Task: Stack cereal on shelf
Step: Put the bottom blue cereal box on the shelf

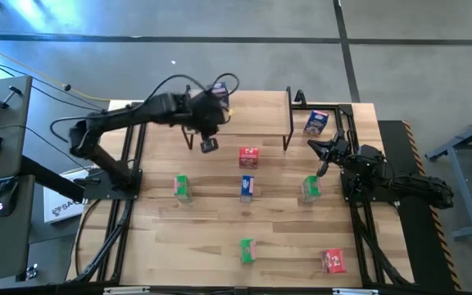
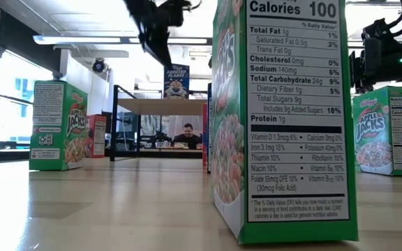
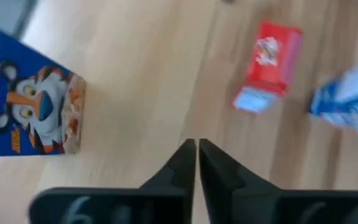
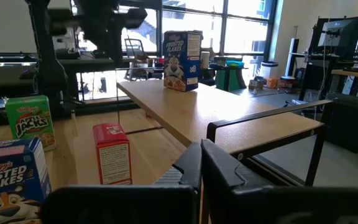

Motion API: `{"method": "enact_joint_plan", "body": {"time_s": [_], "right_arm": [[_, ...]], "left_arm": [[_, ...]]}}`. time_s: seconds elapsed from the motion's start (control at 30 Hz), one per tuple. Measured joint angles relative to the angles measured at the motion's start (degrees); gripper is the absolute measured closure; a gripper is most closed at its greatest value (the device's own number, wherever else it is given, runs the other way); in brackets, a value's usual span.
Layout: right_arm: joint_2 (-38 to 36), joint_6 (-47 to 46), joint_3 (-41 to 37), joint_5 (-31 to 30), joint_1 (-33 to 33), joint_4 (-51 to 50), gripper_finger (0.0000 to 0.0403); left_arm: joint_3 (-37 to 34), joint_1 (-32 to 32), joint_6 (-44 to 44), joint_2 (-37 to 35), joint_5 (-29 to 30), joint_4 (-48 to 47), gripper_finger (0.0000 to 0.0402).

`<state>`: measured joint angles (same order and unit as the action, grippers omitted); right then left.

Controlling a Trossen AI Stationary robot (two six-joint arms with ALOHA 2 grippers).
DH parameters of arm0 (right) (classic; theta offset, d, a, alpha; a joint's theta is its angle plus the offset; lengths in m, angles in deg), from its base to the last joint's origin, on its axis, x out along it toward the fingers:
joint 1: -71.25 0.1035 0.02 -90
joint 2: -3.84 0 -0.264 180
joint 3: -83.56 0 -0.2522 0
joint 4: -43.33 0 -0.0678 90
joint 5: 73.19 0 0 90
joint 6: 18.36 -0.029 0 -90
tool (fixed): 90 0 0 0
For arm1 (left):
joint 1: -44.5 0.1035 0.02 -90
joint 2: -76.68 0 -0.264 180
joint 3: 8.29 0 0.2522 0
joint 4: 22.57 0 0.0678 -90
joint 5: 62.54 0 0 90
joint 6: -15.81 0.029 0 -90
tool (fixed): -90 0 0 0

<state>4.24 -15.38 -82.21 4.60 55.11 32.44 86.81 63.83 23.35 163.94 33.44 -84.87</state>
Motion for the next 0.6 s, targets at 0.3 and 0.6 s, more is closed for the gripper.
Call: {"method": "enact_joint_plan", "body": {"time_s": [0.3,0.6], "right_arm": [[0.00,0.00,0.00,0.02,0.01,0.00,0.0403],[0.00,-0.02,0.00,0.17,0.02,0.02,0.0403]], "left_arm": [[-15.83,4.22,-1.93,-3.31,3.53,27.84,0.0398],[-16.13,7.03,0.10,1.26,11.30,29.21,0.0398]]}}
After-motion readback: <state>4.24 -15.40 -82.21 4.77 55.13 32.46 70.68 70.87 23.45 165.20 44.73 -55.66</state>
